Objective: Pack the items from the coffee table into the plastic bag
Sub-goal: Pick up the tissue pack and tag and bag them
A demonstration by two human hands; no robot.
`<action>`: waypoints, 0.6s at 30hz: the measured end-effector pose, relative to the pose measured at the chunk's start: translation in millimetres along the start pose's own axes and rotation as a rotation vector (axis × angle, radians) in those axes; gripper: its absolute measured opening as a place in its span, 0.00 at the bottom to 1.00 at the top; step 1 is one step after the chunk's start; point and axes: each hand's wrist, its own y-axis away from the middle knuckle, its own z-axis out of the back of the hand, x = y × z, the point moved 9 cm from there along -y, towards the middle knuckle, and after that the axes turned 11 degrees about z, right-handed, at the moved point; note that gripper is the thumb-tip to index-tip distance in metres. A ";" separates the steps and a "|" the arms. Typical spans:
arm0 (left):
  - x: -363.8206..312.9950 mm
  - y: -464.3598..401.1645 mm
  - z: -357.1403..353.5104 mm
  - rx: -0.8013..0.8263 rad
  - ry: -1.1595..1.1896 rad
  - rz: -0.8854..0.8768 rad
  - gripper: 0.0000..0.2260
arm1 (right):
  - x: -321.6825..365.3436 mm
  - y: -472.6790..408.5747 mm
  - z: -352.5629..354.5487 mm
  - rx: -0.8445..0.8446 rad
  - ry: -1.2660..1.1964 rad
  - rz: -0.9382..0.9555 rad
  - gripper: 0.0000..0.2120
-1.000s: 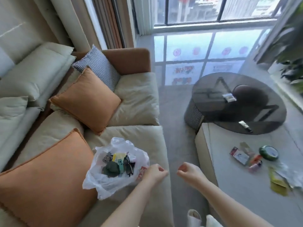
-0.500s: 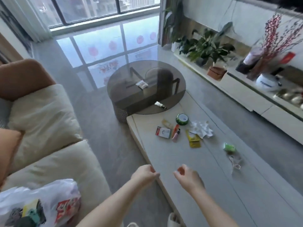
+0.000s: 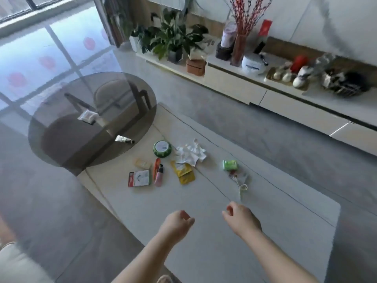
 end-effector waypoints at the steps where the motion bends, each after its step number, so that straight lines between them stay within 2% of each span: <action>1: -7.9 -9.7 -4.6 0.005 -0.021 -0.004 0.06 | -10.5 -9.5 0.6 -0.002 -0.011 -0.022 0.07; 5: -42.4 -56.9 -26.5 0.039 -0.125 -0.058 0.04 | -52.2 -53.1 -7.5 -0.025 -0.032 -0.082 0.04; 9: -76.7 -126.8 -52.6 0.029 -0.260 -0.155 0.07 | -95.8 -99.5 -29.4 -0.075 -0.058 -0.158 0.16; 12: -109.2 -183.0 -73.1 -0.022 -0.367 -0.253 0.14 | -129.0 -141.1 -45.3 -0.129 -0.049 -0.196 0.17; 18: -180.0 -273.9 -110.3 -0.180 -0.419 -0.418 0.19 | -175.6 -221.8 -66.4 -0.233 -0.063 -0.248 0.26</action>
